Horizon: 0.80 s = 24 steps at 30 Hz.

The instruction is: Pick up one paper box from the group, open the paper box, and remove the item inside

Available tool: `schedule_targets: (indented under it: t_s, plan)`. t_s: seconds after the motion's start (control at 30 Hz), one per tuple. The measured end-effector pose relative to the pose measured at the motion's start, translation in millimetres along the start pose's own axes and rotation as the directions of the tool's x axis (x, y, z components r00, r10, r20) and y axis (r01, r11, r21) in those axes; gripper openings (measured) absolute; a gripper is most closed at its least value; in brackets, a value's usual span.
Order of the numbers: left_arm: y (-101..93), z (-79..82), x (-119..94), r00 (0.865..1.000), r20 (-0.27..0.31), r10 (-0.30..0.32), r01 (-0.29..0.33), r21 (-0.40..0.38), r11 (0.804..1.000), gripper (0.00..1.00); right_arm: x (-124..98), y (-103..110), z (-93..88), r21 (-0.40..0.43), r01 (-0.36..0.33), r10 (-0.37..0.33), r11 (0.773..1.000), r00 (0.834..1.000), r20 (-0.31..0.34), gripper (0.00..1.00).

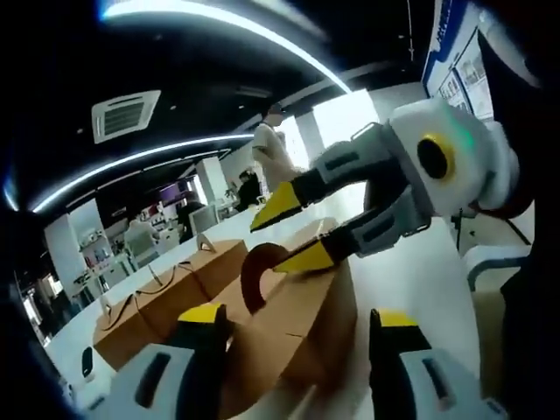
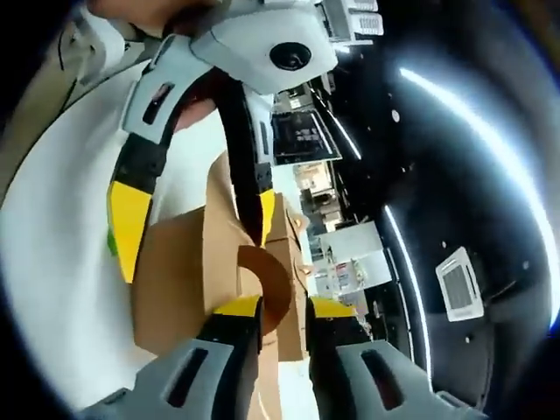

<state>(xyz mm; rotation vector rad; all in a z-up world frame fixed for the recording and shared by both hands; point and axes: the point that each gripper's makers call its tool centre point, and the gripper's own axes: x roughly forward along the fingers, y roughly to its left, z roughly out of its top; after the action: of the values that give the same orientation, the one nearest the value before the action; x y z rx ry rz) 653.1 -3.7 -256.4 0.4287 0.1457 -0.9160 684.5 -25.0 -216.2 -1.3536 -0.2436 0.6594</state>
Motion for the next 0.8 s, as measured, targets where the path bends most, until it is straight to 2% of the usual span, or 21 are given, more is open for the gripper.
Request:
schedule_targets:
  t_s: [0.13,0.6,0.8]
  plan:
    - [-0.1,-0.2,-0.1,1.0,-0.004,-0.002,0.002,0.007,1.0,0.67,-1.7,-7.1,2.9,-0.014,0.035,-0.035,0.999,0.999,0.004,0.2]
    - [1.0,-1.3,1.3,1.0,-0.022,0.002,-0.001,0.039,0.999,0.65,-5.1,-10.9,6.6,-0.033,0.082,-0.081,0.996,0.997,0.008,0.13]
    - [3.1,-2.4,2.7,0.999,-0.043,0.034,-0.031,0.069,0.997,0.62,-8.6,-11.6,9.7,-0.034,0.094,-0.093,0.995,0.995,0.019,0.13]
